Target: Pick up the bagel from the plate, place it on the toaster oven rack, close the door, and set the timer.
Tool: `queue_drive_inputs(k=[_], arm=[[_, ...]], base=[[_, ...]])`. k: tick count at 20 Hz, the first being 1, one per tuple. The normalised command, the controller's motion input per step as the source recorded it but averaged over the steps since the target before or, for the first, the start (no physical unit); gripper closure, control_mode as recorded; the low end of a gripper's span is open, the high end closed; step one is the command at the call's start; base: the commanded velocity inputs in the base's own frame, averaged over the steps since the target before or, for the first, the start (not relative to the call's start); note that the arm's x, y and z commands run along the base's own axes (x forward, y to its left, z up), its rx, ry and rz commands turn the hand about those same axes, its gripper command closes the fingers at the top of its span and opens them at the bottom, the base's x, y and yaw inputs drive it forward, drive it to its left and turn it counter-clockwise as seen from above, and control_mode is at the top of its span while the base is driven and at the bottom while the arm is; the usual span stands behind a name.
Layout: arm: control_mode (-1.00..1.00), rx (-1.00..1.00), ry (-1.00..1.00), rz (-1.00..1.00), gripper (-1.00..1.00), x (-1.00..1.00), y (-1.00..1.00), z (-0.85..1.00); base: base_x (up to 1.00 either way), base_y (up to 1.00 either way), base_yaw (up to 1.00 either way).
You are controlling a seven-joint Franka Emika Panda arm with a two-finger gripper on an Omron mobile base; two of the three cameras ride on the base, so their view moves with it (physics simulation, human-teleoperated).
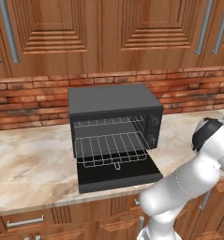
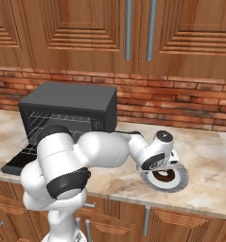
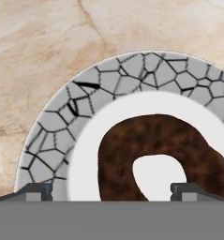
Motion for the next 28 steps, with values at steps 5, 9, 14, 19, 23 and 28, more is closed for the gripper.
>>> queue_drive_inputs(k=[5, 9, 14, 19, 23, 28], arm=[[-1.0, 0.0, 0.0, 0.0, -1.0, 0.0, -0.06, -0.22], [-1.0, 0.0, 0.0, 0.0, -1.0, 0.01, 0.0, -0.19], [-1.0, 0.0, 0.0, 0.0, -1.0, 0.0, 0.0, -0.25], [-1.0, 0.0, 0.0, 0.0, -1.0, 0.0, 0.0, -0.42], [-1.0, 0.0, -0.01, 0.0, 1.0, 0.05, 0.07, -0.31], [-1.0, 0.0, 0.0, 0.0, 1.0, -0.01, 0.03, 0.0]], base=[[0.0, 0.0, 0.0], [0.0, 0.0, 0.0], [0.0, 0.0, 0.0], [0.0, 0.0, 0.0], [0.0, 0.0, 0.0], [0.0, 0.0, 0.0]])
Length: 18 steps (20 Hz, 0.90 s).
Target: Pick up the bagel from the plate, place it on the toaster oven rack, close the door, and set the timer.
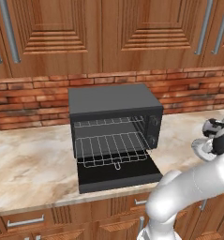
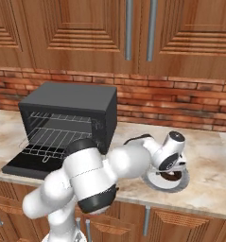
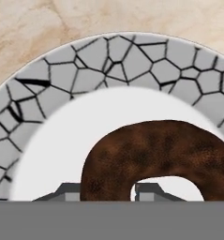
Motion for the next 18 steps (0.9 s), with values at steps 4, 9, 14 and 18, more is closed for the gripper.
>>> queue_drive_inputs(k=[4, 9, 14, 18], arm=[[-1.0, 0.0, 0.0, 0.0, 1.0, -0.06, 0.29, 0.11], [-1.0, -0.02, -0.01, 0.0, 1.0, -0.22, 0.33, 0.68], [-1.0, -0.04, -0.11, 0.0, 1.0, -0.52, 0.38, 0.81], [-1.0, -0.01, -0.24, 0.0, 1.0, -0.79, 0.42, 0.56]], base=[[0.0, 0.0, 0.0], [0.0, 0.0, 0.0], [0.0, 0.0, 0.0], [0.0, 0.0, 0.0]])
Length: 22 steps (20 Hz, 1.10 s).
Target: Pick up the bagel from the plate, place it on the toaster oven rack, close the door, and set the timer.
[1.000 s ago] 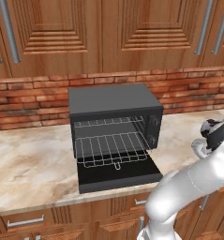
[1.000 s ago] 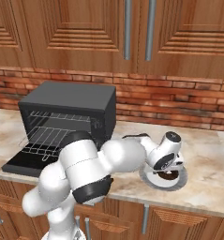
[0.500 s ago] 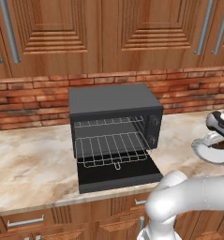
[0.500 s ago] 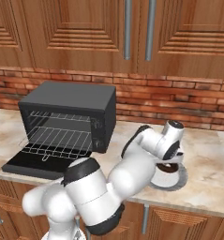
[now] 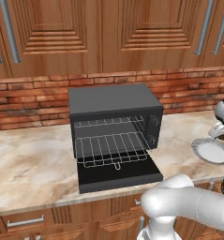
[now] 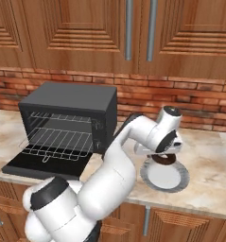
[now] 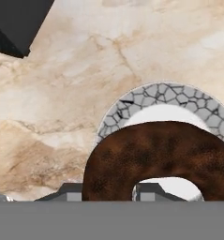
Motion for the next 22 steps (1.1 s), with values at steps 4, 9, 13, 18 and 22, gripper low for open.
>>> queue_drive_inputs(k=[4, 9, 13, 18, 22], arm=[[-1.0, 0.01, -0.28, 0.0, 1.0, -0.76, 0.47, 0.36], [-1.0, 0.0, -0.15, 0.0, 1.0, -0.4, 0.82, 0.42], [-1.0, 0.0, 0.03, 0.06, 1.0, 0.0, 0.99, 0.3], [-1.0, 0.0, 0.09, 0.18, 1.0, 0.0, 0.89, 0.08], [-1.0, 0.0, 0.01, 0.12, 1.0, 0.0, 0.77, 0.0]], base=[[0.0, 0.0, 0.0], [0.0, 0.0, 0.0], [0.0, 0.0, 0.0], [0.0, 0.0, 0.0], [0.0, 0.0, 0.0]])
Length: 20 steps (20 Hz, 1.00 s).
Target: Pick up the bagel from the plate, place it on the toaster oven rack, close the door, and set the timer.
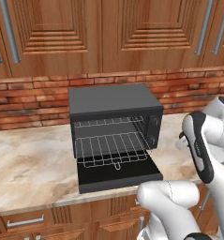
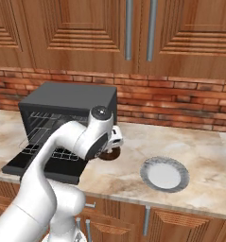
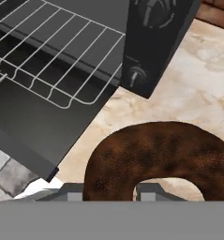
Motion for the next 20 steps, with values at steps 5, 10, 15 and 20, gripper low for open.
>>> queue_drive_inputs(k=[5, 10, 15, 20], arm=[[-1.0, -0.01, 0.0, 0.04, 1.0, 0.0, 0.69, 0.0], [-1.0, -0.05, 0.0, -0.01, 1.0, 0.0, 0.64, 0.0], [-1.0, 0.0, -0.01, -0.17, 1.0, 0.0, 0.52, 0.0], [-1.0, 0.0, -0.01, -0.25, 1.0, 0.0, 0.46, 0.0]], base=[[0.0, 0.0, 0.0], [0.0, 0.0, 0.0], [0.0, 0.0, 0.0], [0.0, 0.0, 0.0]])
